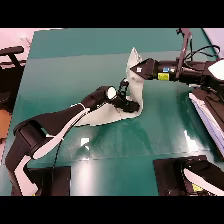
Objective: Fold the shirts.
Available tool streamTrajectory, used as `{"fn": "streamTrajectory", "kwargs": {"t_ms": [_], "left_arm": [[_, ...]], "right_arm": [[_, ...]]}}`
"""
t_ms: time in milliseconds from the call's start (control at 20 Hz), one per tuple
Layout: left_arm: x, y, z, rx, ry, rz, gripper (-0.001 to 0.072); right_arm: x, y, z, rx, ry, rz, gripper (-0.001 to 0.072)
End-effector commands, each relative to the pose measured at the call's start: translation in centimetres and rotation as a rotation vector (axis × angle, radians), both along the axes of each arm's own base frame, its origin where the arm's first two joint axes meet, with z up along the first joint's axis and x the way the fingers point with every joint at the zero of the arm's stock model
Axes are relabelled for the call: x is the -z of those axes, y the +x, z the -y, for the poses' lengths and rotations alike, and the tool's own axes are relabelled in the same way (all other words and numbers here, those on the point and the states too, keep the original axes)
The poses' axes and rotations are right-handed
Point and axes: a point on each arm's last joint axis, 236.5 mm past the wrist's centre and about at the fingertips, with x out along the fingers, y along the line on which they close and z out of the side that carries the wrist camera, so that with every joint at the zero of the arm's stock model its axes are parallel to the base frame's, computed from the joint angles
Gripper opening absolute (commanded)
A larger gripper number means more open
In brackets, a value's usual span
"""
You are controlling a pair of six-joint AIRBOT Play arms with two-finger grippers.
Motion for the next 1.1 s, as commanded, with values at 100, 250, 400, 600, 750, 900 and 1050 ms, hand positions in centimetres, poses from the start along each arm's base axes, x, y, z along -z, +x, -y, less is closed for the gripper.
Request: {"fn": "streamTrajectory", "kwargs": {"t_ms": [100, 250, 400, 600, 750, 900, 1050], "left_arm": [[-2.9, 1.4, -4.3, 0.109, 0.103, 0.114, 0.0024], [-6.4, 3.6, -7.5, 0.103, 0.157, 0.223, 0.0022], [-8.5, 4.0, -10.6, 0.128, 0.185, 0.232, 0.0022], [-11.5, 5.3, -14.8, 0.107, 0.189, 0.240, 0.0022], [-15.1, 7.0, -18.3, 0.035, 0.160, 0.288, 0.0022], [-19.3, 8.2, -22.3, -0.042, 0.107, 0.333, 0.0022], [-24.0, 9.3, -26.7, -0.138, 0.025, 0.396, 0.0022]], "right_arm": [[0.2, 0.7, 0.4, 0.029, -0.043, 0.033, 0.0015], [0.2, 1.0, 0.7, 0.044, -0.052, 0.046, 0.0014], [0.2, 1.1, 0.8, 0.050, -0.053, 0.050, 0.0014], [0.1, 1.2, 0.8, 0.052, -0.051, 0.052, 0.0014], [0.1, 1.2, 0.8, 0.052, -0.051, 0.052, 0.0014], [0.3, 0.9, 0.5, 0.037, -0.054, 0.044, 0.0014], [0.4, 0.3, -1.2, 0.005, -0.046, 0.045, 0.0014]]}}
